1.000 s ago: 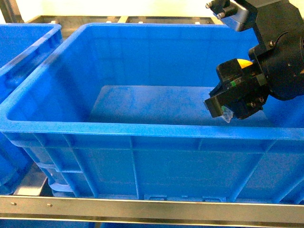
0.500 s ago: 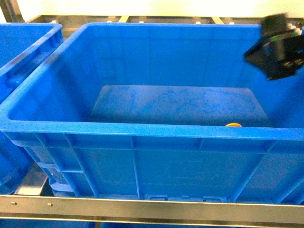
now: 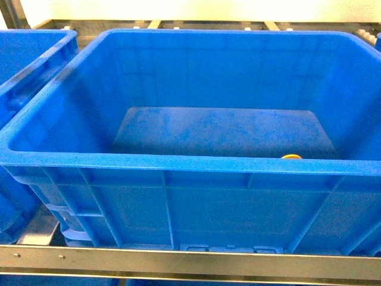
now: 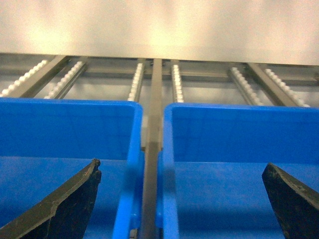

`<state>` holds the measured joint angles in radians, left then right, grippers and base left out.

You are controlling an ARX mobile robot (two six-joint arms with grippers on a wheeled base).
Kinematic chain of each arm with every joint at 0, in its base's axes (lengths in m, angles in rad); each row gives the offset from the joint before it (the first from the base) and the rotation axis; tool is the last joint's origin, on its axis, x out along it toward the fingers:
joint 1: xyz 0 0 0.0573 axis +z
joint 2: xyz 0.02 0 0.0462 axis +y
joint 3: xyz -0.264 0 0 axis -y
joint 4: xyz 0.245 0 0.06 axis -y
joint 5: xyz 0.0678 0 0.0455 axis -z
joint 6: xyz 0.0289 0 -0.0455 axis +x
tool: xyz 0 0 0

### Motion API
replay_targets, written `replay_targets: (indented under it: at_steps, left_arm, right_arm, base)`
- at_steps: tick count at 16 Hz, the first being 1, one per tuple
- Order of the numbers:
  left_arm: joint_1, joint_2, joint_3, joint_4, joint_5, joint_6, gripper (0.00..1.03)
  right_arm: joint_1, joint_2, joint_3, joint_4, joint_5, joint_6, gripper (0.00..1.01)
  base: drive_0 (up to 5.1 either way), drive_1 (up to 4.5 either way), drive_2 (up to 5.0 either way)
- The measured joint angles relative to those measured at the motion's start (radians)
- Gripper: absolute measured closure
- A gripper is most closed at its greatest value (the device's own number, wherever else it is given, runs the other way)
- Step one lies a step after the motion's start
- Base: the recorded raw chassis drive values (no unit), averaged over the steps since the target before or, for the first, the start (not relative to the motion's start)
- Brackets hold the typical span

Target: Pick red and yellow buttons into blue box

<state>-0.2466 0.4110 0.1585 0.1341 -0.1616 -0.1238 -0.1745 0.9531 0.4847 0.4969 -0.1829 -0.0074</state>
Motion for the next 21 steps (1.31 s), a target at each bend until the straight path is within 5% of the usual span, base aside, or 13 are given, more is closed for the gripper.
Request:
replay_targets:
  at_steps: [2,3,5,7,10,17,21]
  left_arm:
    - [0.0,0.0,0.0,0.0,0.0,0.0,0.72]
    - [0.0,0.0,0.0,0.0,0.0,0.0,0.72]
    - [0.0,0.0,0.0,0.0,0.0,0.0,0.72]
    - [0.0,0.0,0.0,0.0,0.0,0.0,0.72]
    - [0.0,0.0,0.0,0.0,0.0,0.0,0.72]
    - [-0.011,0.04,0.012,0.086,-0.021,0.035,0.72]
    - [-0.007,0.328,0.171,0.271,0.074,0.059,0.72]
  right_arm:
    - [-0.097,-0.23,-0.147,-0.074,-0.051,0.079,0.03]
    - [-0.09,-0.344,-0.2,-0.124,-0.056,0.097,0.03]
    - [-0.028,-0.523,-0.261,-0.274,-0.025,0.13,0.03]
    - [0.125,-0.682,-0.279,-0.402,0.099,0.156,0.03]
    - [0.103,-0.795,-0.28,-0.538,0.129,0.171,0.03]
    - [0.103,-0.798,-0.28,-0.549,0.138,0.171,0.03]
    - [0.103,-0.798,-0.28,-0.55,0.138,0.171,0.03]
  base:
    - [0.0,0.0,0.0]
    - [0.0,0.0,0.0]
    - [0.0,0.0,0.0]
    - [0.0,0.0,0.0]
    - [0.0,0.0,0.0]
    - [0.0,0.0,0.0]
    - [0.0,0.0,0.0]
